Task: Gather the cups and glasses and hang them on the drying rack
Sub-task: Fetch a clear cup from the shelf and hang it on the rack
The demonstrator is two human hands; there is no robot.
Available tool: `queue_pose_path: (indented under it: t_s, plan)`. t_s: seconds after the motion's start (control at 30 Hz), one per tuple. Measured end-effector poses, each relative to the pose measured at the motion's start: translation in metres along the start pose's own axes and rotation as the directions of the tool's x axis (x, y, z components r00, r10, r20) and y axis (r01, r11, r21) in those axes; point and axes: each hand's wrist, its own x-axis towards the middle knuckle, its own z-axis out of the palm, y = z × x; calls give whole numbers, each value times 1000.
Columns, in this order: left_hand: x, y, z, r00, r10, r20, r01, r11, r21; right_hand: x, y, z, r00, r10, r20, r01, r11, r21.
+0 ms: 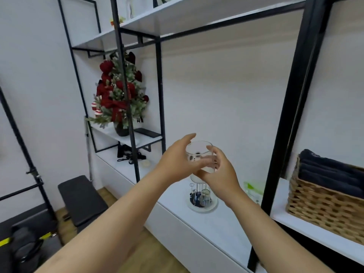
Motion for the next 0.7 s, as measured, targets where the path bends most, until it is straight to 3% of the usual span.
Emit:
queue_pose_path:
  t_s: [0.37, 0.47, 0.57, 0.7]
  plan:
    - [133, -99, 27, 985, -155, -71, 148, 984, -99, 158, 83, 45, 988, 66, 140, -73, 996, 46]
    - [172, -123, 32, 978, -190, -86, 169, 964, -207, 199, 98, 52, 983, 107, 151, -127, 983, 130]
    - [204, -144, 38, 970, -235, -66, 200, 920, -337, 222, 115, 58, 960, 227, 164, -268, 913, 309]
    - [243, -177, 47, 960, -281, -5, 234, 811, -537, 253, 145, 64, 919, 315, 236, -392, 690, 609]
